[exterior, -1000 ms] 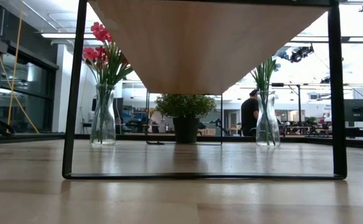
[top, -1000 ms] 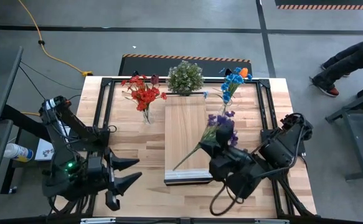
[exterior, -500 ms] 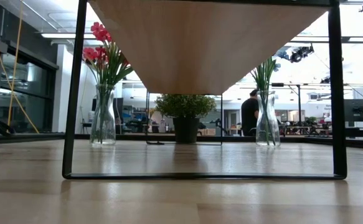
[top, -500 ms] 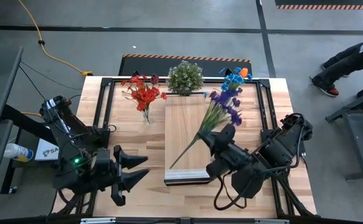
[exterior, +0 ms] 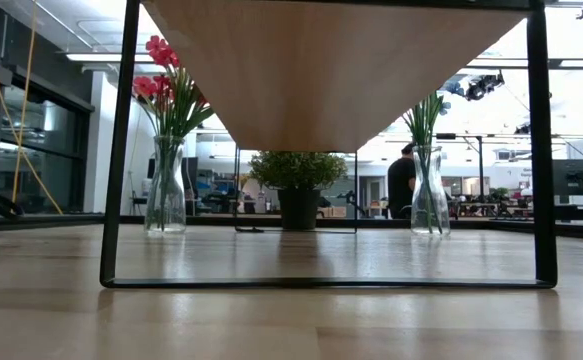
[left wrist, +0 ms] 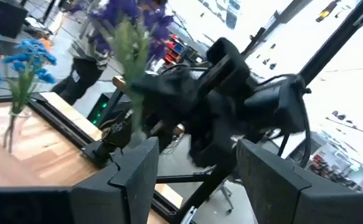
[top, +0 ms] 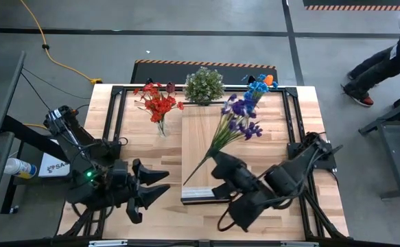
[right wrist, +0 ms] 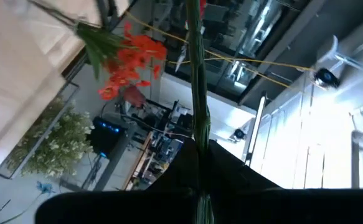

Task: Pick and place flowers into a vace then onto a shelf
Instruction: Put the violet flowers into the right transparent vase

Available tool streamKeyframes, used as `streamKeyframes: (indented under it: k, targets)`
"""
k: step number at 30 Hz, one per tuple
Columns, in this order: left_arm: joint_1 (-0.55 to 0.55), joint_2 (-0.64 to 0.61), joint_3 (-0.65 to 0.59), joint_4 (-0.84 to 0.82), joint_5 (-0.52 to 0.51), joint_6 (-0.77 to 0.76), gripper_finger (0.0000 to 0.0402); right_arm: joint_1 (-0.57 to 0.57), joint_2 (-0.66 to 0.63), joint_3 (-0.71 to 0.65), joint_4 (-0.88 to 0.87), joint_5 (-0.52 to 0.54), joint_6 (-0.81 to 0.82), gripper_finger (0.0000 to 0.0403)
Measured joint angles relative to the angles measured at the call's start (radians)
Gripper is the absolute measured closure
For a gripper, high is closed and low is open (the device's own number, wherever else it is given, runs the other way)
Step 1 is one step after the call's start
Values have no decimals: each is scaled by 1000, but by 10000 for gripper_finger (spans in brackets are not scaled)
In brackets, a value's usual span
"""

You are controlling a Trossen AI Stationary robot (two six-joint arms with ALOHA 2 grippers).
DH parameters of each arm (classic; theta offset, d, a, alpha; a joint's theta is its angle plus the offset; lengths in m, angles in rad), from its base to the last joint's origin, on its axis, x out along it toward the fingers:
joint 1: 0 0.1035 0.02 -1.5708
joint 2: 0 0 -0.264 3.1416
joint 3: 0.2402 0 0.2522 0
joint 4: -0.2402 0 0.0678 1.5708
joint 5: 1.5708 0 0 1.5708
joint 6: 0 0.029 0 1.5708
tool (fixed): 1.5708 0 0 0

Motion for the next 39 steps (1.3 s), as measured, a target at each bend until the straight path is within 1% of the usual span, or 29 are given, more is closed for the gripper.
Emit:
streamKeyframes:
  k: [6,9,12,14,21,29,34,39]
  targets:
    - [58,0,0,-20,123,-46,151,-16,32,-1,-30,12,-4,400]
    - [76,0,0,-48,132,-70,151,-16,32,0,-29,18,-4,400]
    - [94,0,0,-106,135,-140,151,-13,32,0,-29,26,-3,398]
    - [109,0,0,-144,157,-198,151,-7,32,0,-29,28,-2,399]
    - [186,0,0,-236,295,-352,151,-2,32,0,-29,27,9,400]
    - [286,0,0,-349,485,-507,151,0,32,0,-30,23,12,400]
    - [316,0,0,-355,572,-523,151,1,32,0,-31,21,12,400]
    - [316,0,0,-355,587,-523,151,1,32,0,-30,6,12,400]
